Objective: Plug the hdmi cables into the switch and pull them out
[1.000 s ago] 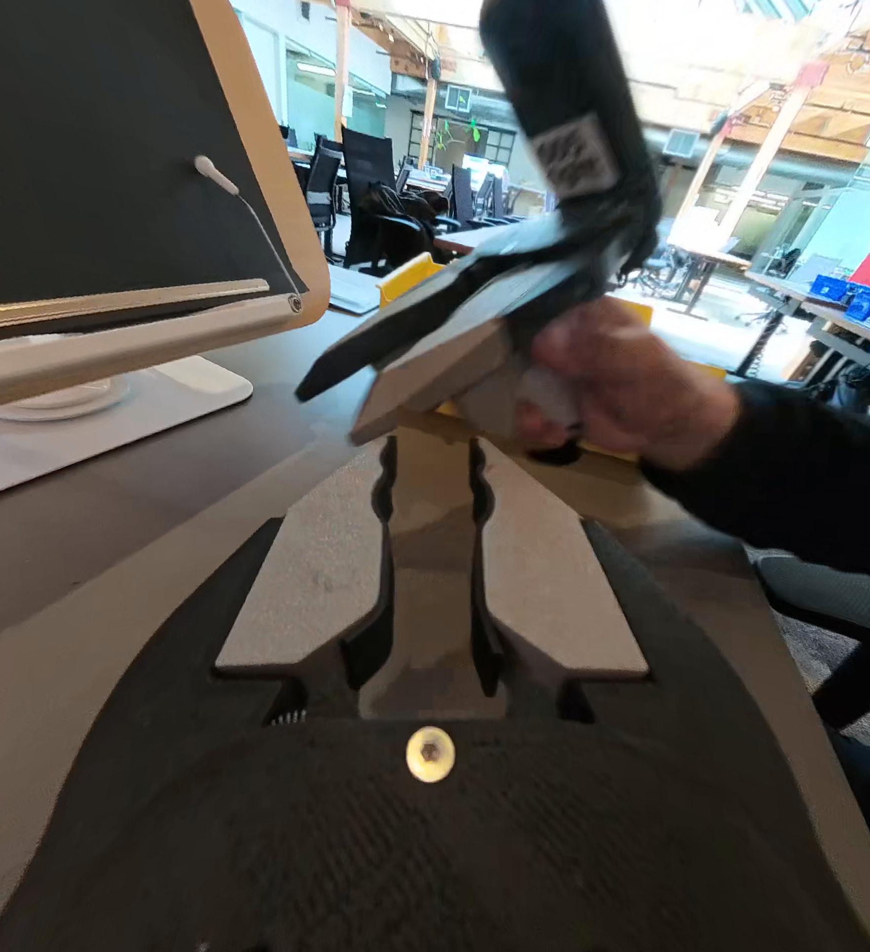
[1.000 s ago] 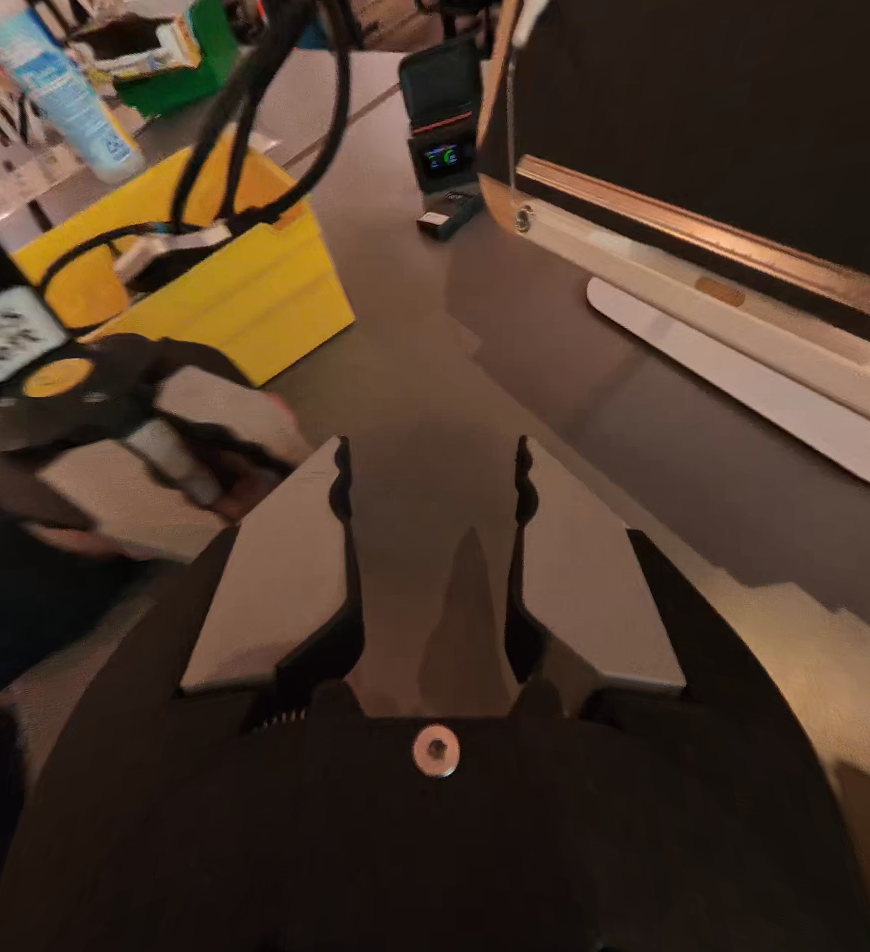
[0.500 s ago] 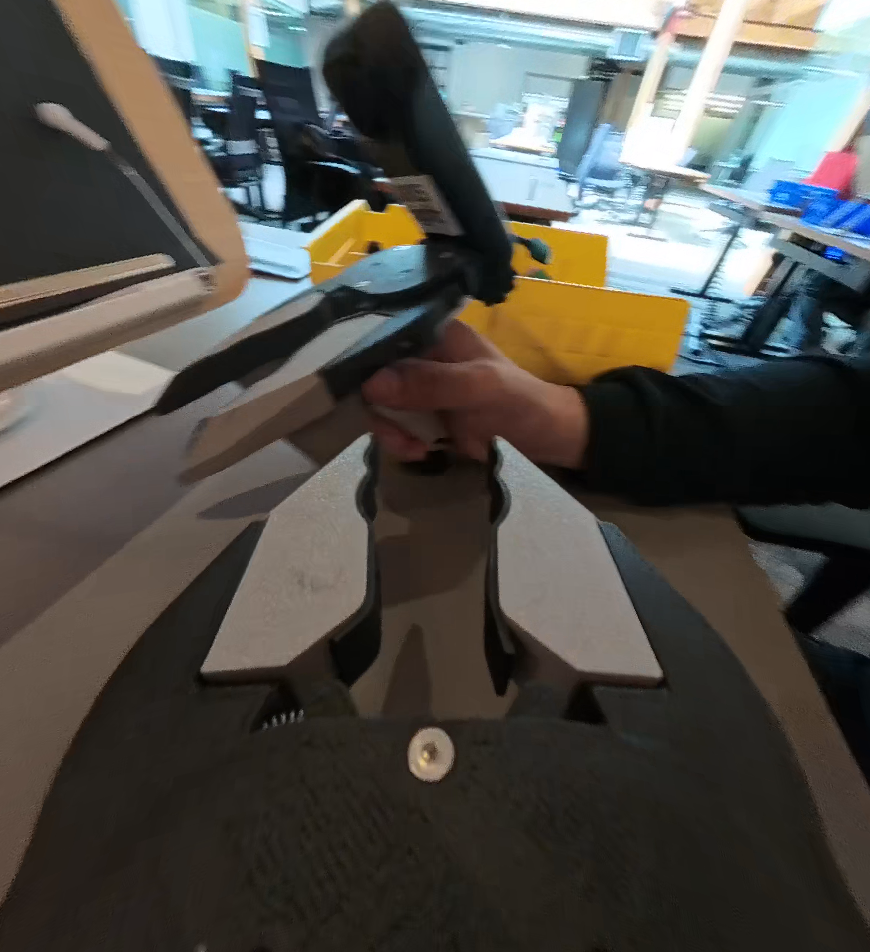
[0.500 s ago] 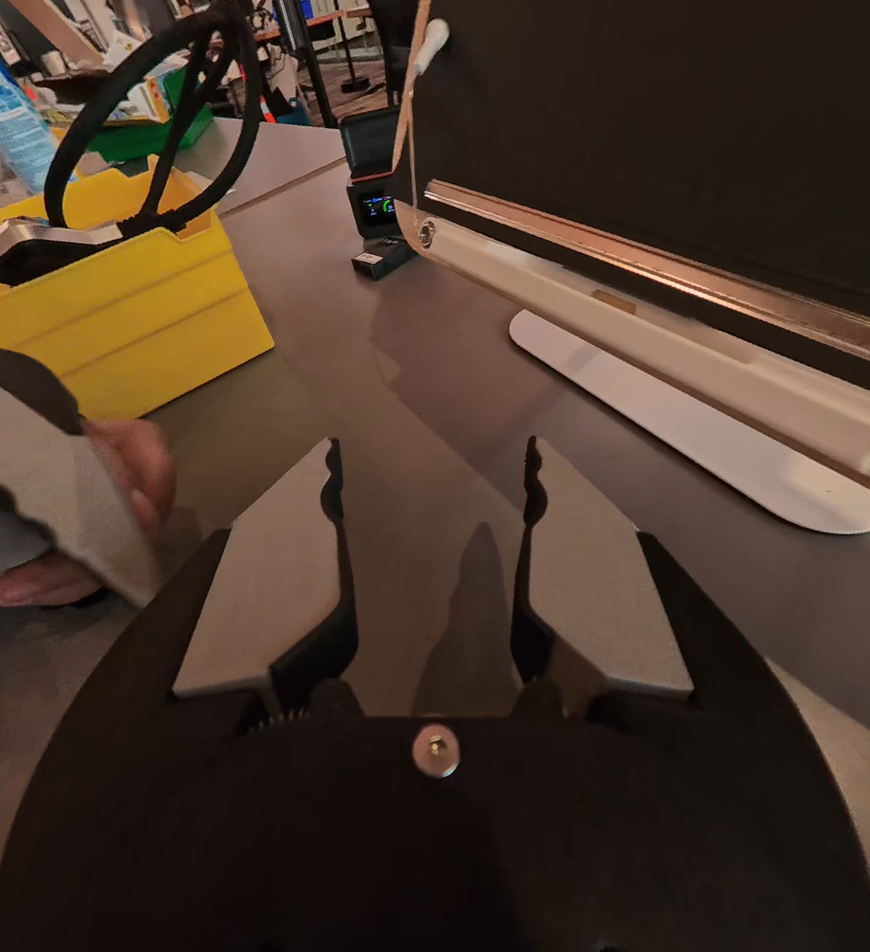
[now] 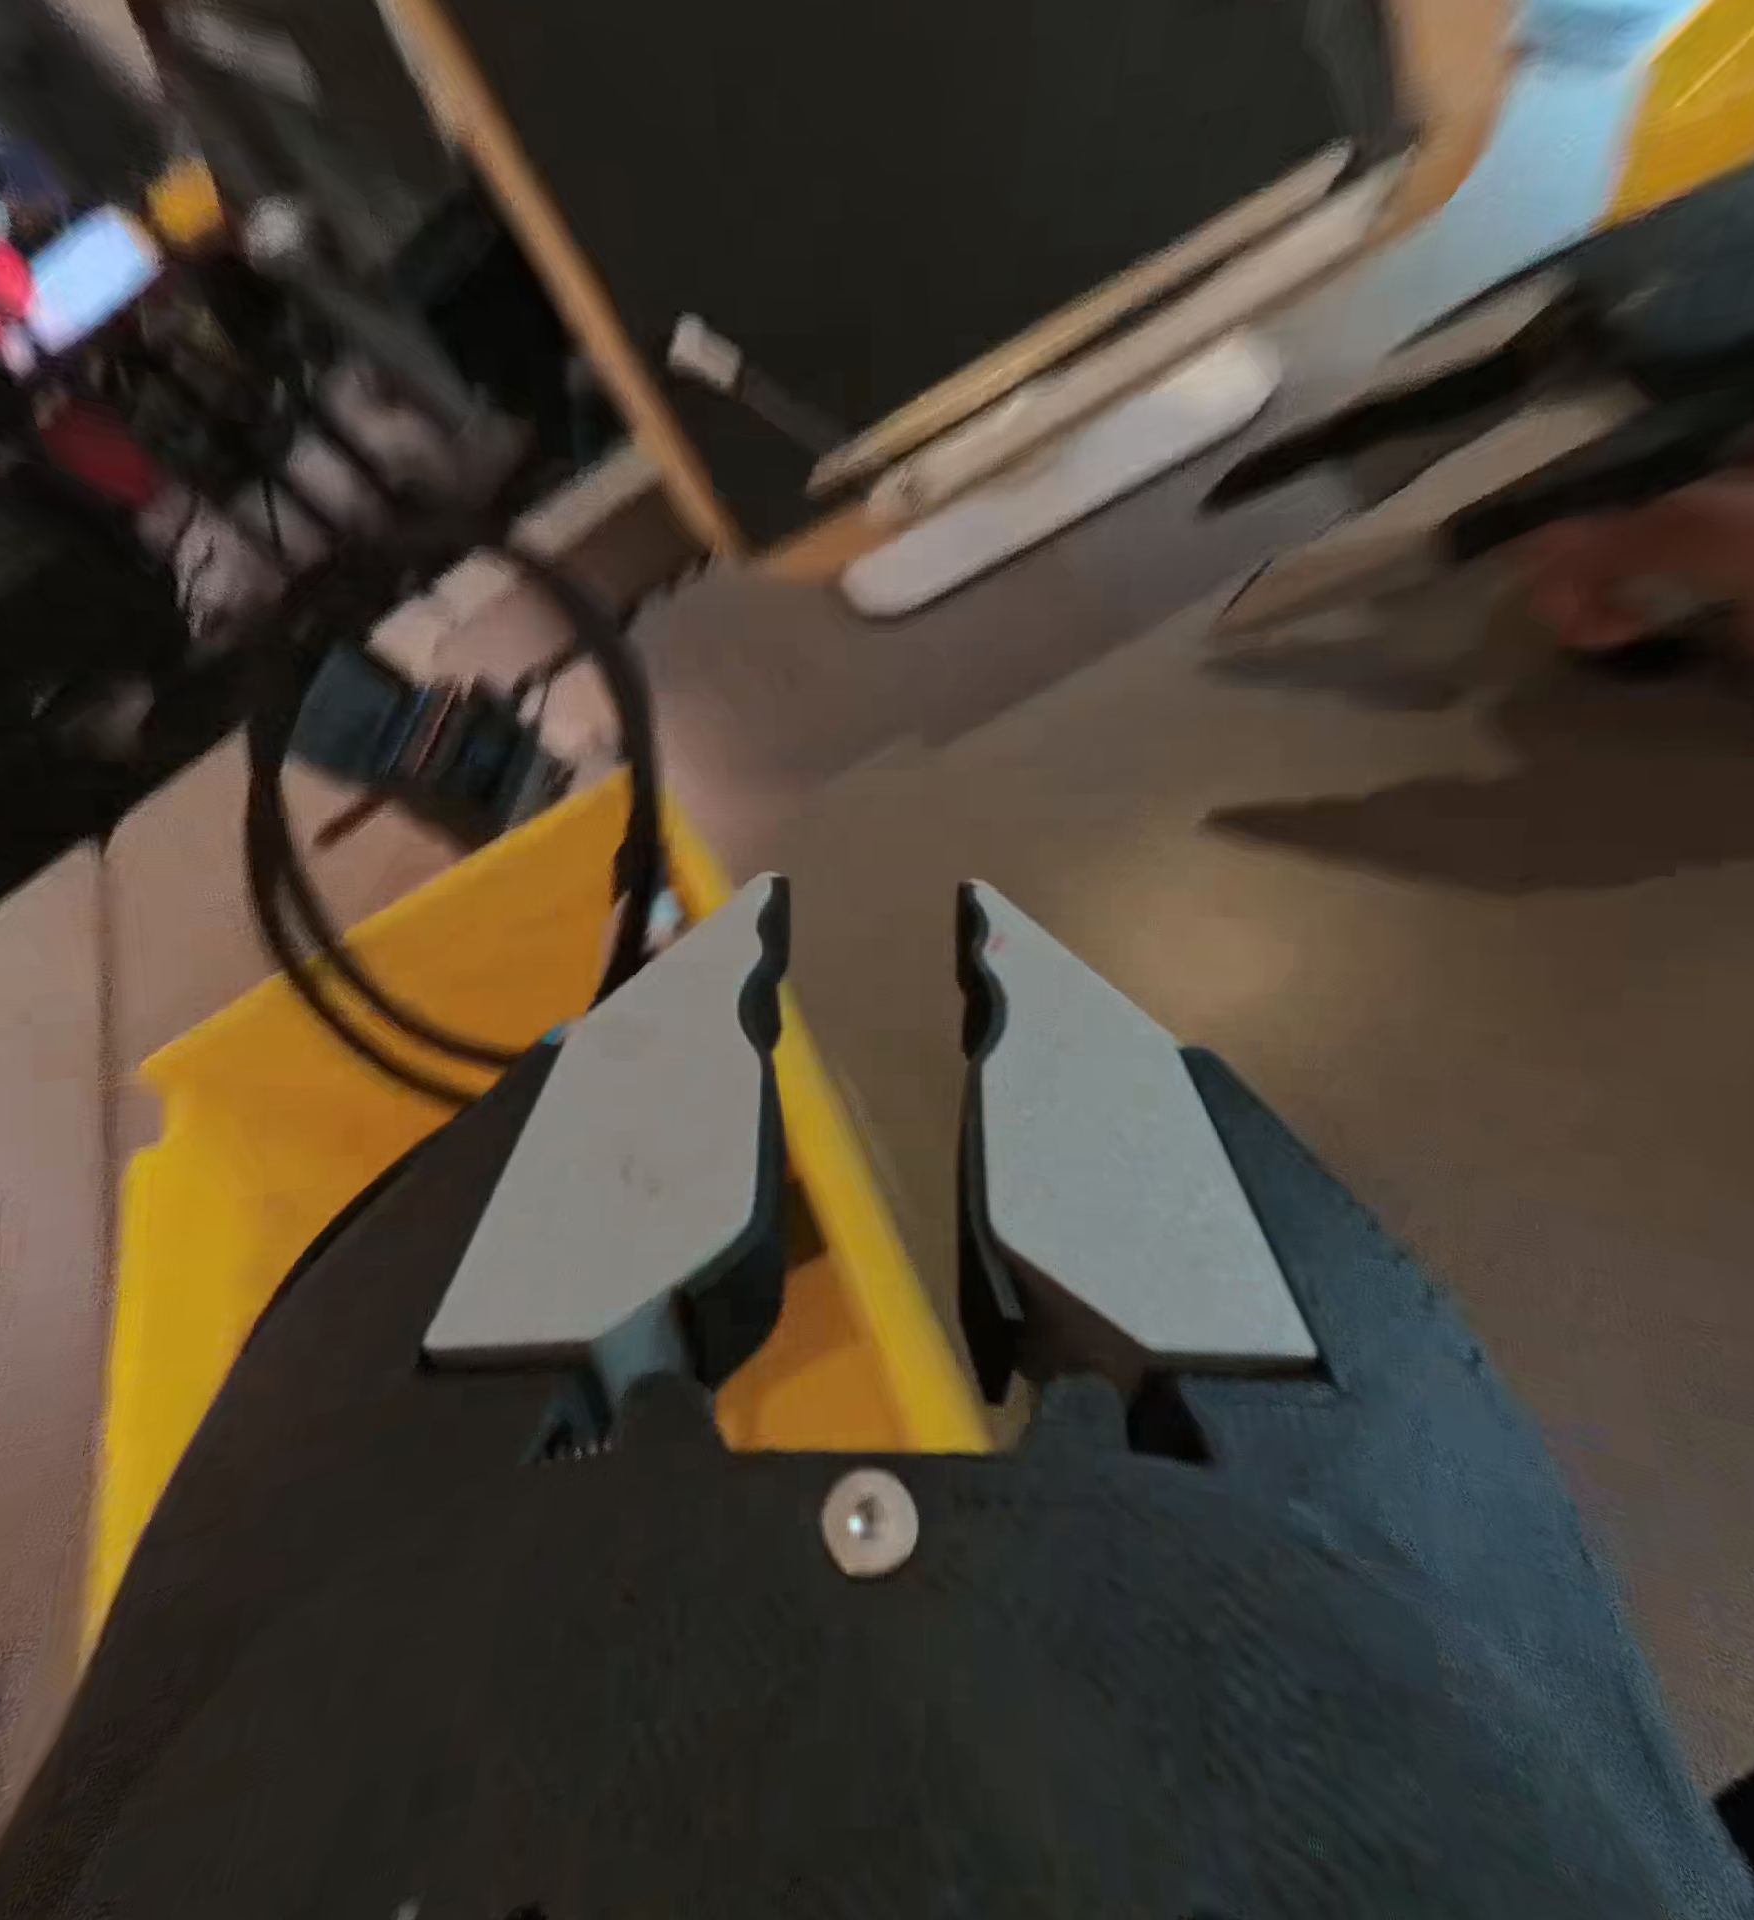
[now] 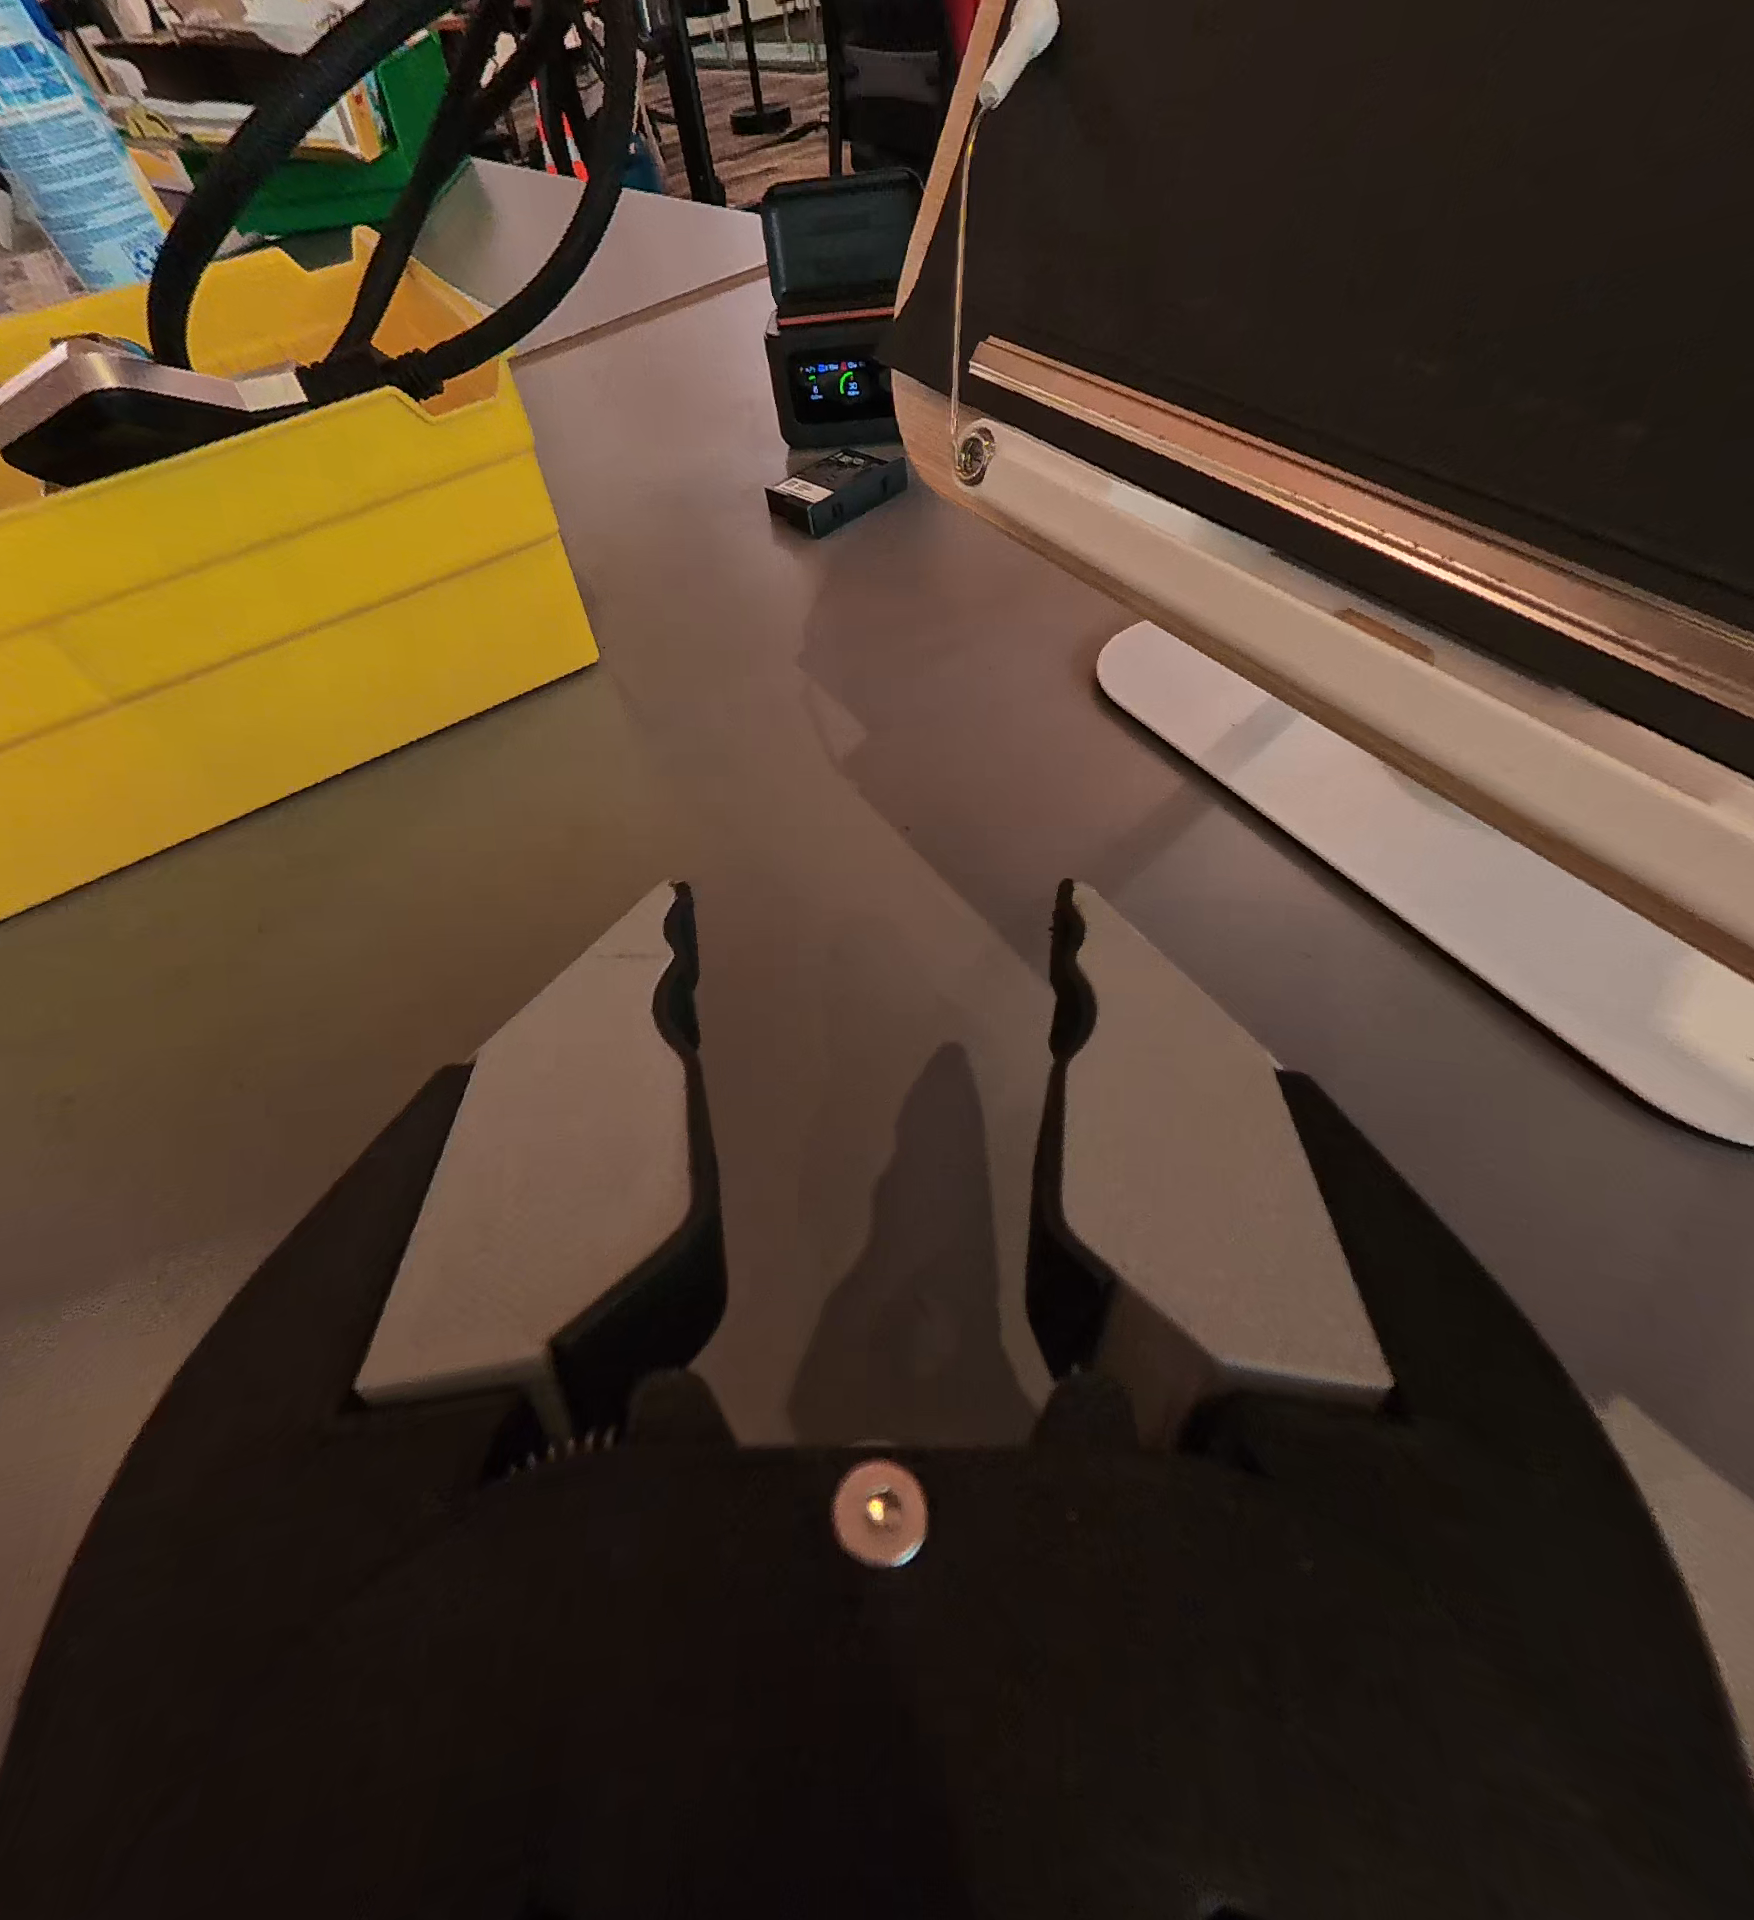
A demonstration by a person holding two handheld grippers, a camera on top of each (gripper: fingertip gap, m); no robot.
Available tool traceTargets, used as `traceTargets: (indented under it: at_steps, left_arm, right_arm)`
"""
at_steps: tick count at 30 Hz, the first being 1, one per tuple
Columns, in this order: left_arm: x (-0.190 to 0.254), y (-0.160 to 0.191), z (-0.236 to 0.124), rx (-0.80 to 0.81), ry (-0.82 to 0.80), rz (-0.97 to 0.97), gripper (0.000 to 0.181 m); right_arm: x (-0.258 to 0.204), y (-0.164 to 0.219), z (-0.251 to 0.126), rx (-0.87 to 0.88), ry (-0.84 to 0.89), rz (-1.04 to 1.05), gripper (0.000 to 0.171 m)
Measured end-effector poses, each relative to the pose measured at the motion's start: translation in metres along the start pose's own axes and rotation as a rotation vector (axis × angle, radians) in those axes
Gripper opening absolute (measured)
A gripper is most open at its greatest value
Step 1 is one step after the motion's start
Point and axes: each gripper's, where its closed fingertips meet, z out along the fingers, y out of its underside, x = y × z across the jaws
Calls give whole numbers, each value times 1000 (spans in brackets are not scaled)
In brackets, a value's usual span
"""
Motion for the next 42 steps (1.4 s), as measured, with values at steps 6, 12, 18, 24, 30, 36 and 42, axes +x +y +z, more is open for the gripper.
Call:
traceTargets:
  at_steps: [6,12,18,24,30,36,42]
  left_arm:
    - [-45,49,24,-246,-138,141,38]
    - [-53,49,30,-259,-131,171,36]
    - [-66,46,26,-236,-168,148,16]
    - [-72,77,40,-335,-169,147,38]
    - [-90,42,19,-224,-252,253,22]
    - [-125,-8,-32,0,-306,111,19]
    - [-142,-93,-117,396,-289,-45,18]
  right_arm:
    - [0,0,-1,7,-7,19,66]
    - [-5,-2,-4,20,-52,67,63]
    - [-7,-2,-1,7,-45,41,61]
    - [-10,1,2,-9,-50,29,60]
    - [-9,3,2,-17,-51,38,59]
    - [-10,3,2,-22,-61,44,57]
    - [-13,4,2,-28,-75,38,55]
